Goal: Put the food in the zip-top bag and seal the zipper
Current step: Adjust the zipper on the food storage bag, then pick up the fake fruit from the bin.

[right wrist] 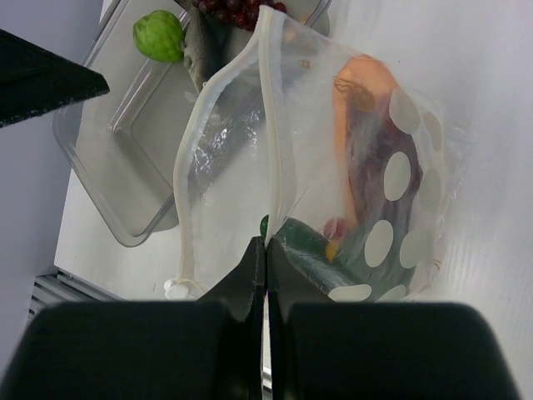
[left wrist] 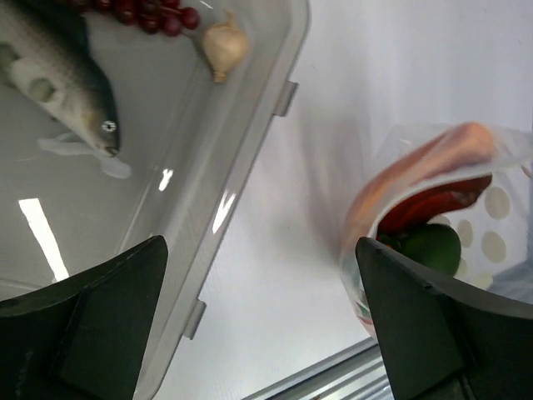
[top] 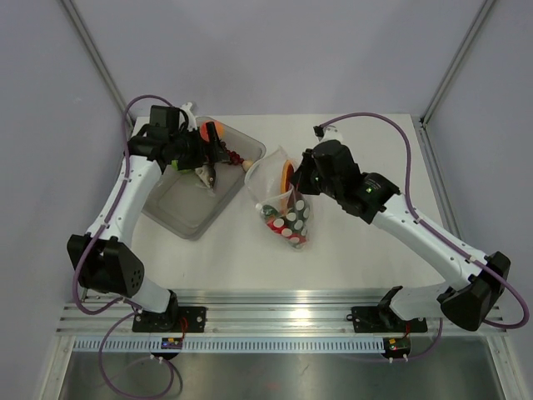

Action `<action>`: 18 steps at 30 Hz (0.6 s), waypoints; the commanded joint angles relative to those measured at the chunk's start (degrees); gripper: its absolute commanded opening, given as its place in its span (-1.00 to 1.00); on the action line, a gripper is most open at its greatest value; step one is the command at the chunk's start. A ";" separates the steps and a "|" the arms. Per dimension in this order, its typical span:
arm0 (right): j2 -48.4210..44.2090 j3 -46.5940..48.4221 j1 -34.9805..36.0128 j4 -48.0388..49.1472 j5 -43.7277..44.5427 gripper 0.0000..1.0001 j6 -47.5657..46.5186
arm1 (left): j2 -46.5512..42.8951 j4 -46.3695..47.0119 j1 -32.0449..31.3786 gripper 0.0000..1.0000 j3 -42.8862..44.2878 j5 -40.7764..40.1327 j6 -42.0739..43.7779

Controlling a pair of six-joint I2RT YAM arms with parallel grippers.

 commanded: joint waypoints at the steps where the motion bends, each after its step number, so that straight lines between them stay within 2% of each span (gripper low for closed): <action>1: -2.93 1.23 -0.48 2.86 1.21 -1.00 0.85 | 2.41 0.60 1.80 0.98 4.57 -6.21 -2.93; 4: -3.02 1.05 -0.48 2.42 1.21 -1.00 1.12 | 7.15 -0.11 1.89 0.94 7.65 -6.13 -2.05; 6: -3.19 1.05 -0.57 2.07 1.12 -1.00 1.29 | 8.48 0.59 1.98 0.87 7.65 -10.41 -2.83; 8: -3.45 0.79 -0.48 1.89 1.30 -1.00 1.47 | 9.80 1.64 2.76 0.74 6.86 -15.15 -4.93; 11: -3.89 0.70 -0.48 1.71 1.12 -1.00 1.64 | 11.91 2.87 5.49 0.55 5.72 -17.63 -7.92; 14: -4.07 0.53 -0.48 1.27 1.21 -1.00 1.73 | 13.14 4.63 7.78 0.43 4.06 -22.01 -10.30; 16: -3.98 0.61 -0.48 1.45 0.86 -1.00 1.91 | 13.58 7.34 9.09 0.47 2.83 -23.17 -11.10; 17: -4.07 0.61 -0.48 1.45 0.69 -1.00 1.91 | 13.93 8.14 9.36 0.56 2.04 -24.48 -11.71; 18: -3.81 0.61 -0.48 1.45 0.25 -1.00 2.00 | 14.63 8.85 9.71 0.79 1.77 -25.02 -11.89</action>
